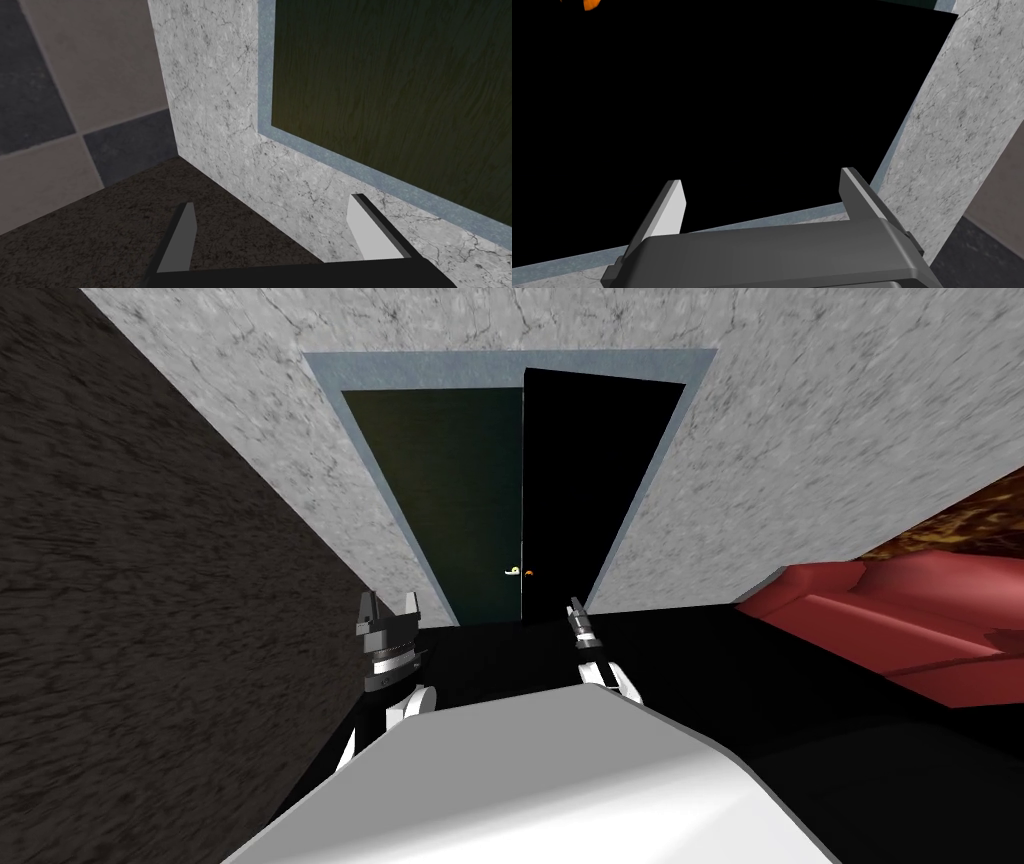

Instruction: Pull the door open

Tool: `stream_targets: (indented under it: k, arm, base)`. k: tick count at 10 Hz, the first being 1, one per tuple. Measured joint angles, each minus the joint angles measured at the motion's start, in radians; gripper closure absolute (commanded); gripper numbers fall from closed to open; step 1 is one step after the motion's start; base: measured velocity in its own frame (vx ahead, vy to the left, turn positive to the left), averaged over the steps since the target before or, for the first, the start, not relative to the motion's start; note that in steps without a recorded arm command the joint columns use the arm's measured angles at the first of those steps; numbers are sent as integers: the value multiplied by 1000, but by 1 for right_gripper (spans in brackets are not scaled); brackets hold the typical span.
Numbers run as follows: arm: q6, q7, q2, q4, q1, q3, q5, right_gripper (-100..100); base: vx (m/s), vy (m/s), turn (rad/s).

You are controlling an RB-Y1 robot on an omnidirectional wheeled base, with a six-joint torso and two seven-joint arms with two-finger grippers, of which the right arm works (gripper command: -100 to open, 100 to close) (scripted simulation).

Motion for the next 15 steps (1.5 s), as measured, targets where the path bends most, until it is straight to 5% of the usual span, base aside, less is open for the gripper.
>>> stream_targets:
  k: [15]
  arm:
    - [-110, -86, -45, 348, -122, -19, 20, -100]
  base:
    - [99, 23, -1]
